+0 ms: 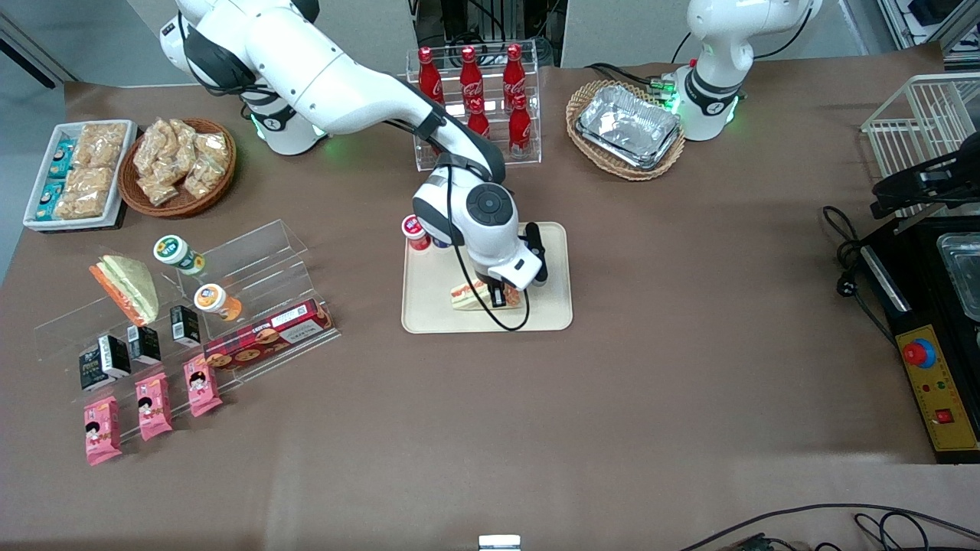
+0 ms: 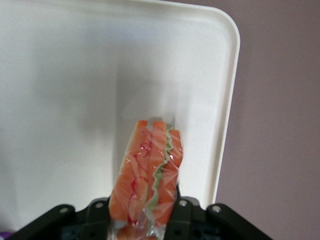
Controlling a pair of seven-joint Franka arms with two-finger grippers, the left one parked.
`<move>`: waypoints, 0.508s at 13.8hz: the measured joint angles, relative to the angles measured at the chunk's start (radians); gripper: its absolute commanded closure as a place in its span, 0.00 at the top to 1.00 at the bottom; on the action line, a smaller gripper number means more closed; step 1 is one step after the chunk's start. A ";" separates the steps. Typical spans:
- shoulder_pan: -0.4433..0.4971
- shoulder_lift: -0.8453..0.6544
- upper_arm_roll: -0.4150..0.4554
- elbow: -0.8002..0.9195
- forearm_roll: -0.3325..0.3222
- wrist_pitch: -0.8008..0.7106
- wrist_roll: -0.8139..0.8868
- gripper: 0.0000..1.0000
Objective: Place sandwich on tray
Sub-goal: 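Open the right gripper to release the sandwich onto the tray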
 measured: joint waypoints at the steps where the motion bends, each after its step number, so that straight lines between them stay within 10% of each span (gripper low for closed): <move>1: 0.000 0.004 0.000 0.000 -0.001 0.003 0.006 0.79; 2: 0.000 0.006 -0.001 0.000 -0.001 0.005 0.009 1.00; 7: -0.021 -0.004 -0.004 0.016 -0.001 0.012 0.022 1.00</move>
